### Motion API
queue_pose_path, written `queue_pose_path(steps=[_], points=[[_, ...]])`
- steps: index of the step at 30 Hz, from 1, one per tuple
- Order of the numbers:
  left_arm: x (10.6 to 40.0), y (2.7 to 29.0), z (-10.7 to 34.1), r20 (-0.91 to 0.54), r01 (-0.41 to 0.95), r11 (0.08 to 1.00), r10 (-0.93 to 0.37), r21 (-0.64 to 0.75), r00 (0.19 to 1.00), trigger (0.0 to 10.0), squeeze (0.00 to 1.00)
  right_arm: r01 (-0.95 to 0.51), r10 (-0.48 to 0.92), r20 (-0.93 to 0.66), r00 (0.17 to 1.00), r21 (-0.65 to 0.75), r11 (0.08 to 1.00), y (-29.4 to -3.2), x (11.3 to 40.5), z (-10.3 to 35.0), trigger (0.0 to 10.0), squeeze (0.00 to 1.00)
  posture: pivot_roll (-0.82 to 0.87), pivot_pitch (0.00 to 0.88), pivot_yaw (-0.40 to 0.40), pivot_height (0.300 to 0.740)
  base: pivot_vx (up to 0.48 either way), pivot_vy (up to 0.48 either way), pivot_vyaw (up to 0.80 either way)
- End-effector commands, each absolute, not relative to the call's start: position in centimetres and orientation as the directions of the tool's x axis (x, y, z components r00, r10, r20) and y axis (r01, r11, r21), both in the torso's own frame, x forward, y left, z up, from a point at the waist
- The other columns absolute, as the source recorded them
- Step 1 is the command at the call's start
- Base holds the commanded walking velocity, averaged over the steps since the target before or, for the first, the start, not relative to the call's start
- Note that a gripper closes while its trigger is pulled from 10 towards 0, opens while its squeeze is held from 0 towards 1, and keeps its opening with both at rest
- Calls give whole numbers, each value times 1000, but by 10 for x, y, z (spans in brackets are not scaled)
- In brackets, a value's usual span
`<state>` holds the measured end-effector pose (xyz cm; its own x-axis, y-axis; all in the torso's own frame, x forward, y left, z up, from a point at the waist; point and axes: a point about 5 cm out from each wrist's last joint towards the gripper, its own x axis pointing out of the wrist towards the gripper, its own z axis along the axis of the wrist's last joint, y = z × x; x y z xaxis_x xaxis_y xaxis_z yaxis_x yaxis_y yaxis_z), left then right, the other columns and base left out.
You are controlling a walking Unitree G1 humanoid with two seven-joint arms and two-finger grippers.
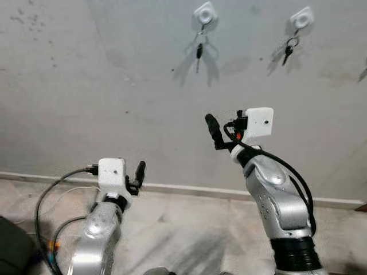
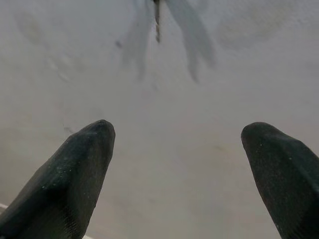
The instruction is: Hang keys on a hook
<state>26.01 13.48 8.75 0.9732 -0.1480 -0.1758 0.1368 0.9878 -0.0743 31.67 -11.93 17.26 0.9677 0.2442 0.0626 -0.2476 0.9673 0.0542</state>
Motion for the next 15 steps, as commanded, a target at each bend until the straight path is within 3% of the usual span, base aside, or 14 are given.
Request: queue_pose_path(steps=[1, 15], points=[[260, 140, 84, -183, 127, 991, -132, -40, 974, 10000, 0, -269, 264, 88, 960, 39, 962, -114, 317, 177, 10000, 0, 55, 111, 32, 740, 0, 0, 800], [261, 139, 77, -194, 133, 991, -133, -17, 972, 10000, 0, -285, 281, 84, 956, 50, 957, -110, 318, 175, 10000, 0, 60, 112, 31, 740, 0, 0, 800]])
